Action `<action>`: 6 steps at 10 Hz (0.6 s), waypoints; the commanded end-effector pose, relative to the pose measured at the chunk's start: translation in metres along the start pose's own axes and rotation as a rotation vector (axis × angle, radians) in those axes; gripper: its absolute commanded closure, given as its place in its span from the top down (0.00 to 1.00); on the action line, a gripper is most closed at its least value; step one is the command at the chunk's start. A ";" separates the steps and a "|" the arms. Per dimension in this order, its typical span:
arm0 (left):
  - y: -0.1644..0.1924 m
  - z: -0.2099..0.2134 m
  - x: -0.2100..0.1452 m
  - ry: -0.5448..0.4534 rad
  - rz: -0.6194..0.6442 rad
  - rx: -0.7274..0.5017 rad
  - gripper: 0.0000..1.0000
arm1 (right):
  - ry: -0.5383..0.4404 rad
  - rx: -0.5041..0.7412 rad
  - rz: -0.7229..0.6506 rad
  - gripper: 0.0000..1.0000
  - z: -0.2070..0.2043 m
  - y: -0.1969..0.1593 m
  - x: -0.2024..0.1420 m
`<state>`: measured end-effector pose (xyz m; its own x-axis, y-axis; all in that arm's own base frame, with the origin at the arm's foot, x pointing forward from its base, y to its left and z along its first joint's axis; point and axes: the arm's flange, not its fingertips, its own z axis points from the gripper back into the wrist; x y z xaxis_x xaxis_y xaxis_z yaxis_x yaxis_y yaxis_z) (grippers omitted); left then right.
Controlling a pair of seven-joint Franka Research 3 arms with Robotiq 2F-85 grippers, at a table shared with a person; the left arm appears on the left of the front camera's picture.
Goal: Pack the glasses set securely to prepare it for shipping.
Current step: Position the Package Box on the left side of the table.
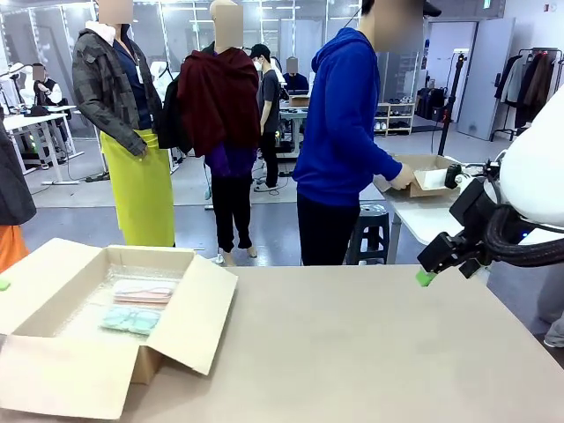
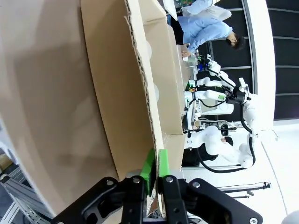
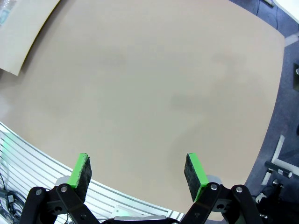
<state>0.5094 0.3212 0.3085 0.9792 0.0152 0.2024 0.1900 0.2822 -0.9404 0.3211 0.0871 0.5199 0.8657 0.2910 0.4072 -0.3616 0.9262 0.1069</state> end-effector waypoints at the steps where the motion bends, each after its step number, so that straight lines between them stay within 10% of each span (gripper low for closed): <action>1: 0.006 0.014 0.007 0.002 0.009 -0.027 0.05 | -0.002 -0.005 0.008 1.00 0.001 0.001 0.000; 6: 0.011 0.014 -0.001 -0.010 0.005 0.006 0.05 | -0.002 -0.005 0.008 1.00 0.001 0.001 0.000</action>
<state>0.5114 0.3368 0.2958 0.9819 0.0277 0.1872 0.1718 0.2843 -0.9432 0.3210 0.0876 0.5199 0.8652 0.2925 0.4072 -0.3632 0.9255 0.1069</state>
